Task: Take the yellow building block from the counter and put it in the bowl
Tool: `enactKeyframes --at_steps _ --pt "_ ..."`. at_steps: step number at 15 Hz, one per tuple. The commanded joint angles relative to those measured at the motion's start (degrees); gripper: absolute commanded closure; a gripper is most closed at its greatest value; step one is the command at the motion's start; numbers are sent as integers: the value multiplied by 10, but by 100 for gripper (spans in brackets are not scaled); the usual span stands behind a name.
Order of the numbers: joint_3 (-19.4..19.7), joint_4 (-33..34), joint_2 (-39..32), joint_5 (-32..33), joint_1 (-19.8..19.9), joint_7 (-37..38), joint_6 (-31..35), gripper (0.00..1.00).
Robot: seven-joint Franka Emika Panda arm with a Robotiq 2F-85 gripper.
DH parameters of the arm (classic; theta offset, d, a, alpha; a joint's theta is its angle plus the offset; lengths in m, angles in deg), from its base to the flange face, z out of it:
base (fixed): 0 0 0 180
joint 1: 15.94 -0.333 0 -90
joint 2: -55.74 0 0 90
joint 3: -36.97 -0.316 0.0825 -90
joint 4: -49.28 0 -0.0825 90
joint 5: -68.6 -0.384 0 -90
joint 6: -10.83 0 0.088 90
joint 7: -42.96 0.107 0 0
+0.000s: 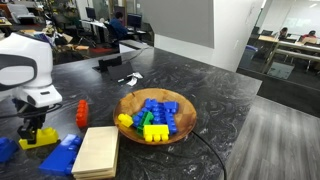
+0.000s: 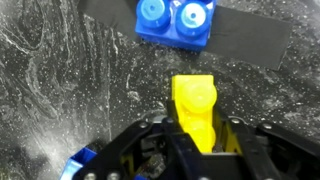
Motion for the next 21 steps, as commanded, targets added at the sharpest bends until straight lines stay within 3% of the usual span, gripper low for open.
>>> enactKeyframes --at_steps 1,6,12,17,21 --pt "-5 25 15 51 -5 -11 -20 90" --pt "-13 66 64 160 0 18 -66 90" --pt "4 128 105 311 65 75 -113 90" --pt "57 207 48 347 114 20 -101 90" --pt "102 260 -40 321 128 -27 -89 90"
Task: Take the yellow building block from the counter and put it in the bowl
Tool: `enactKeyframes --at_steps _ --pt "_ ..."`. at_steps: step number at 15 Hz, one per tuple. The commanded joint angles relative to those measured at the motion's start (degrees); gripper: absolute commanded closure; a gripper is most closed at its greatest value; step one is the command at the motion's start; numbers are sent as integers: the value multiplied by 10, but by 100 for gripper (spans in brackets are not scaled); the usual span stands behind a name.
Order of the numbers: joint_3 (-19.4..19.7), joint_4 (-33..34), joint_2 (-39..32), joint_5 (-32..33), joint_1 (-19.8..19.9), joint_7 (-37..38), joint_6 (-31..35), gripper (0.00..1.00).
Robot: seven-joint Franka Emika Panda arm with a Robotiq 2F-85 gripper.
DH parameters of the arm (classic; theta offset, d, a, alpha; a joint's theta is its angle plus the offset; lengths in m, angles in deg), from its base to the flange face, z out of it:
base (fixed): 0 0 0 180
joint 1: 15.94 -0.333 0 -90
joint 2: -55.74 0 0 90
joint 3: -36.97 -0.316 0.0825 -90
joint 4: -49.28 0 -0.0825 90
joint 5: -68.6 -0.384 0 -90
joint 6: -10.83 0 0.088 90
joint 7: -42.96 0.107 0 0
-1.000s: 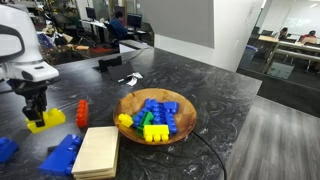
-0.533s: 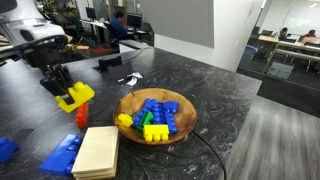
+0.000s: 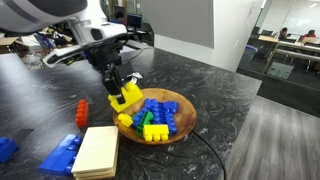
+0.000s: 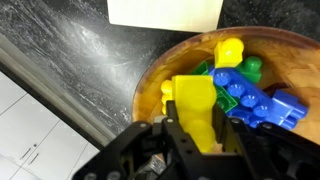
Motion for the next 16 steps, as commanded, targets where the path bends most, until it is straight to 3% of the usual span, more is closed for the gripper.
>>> enactKeyframes --at_steps 1,2,4,9,10,13,16 --pt "23 56 -75 -29 3 -43 1 62" --pt "30 67 -94 -36 1 -52 1 42" --pt "39 85 -118 -48 -3 -61 -5 35" --pt "41 90 -118 -43 -20 -46 7 1" --pt "40 91 -115 -43 -24 -44 6 20" --pt "44 90 -120 -43 -24 -44 7 1" --pt "46 90 -121 -42 -24 -44 7 1"
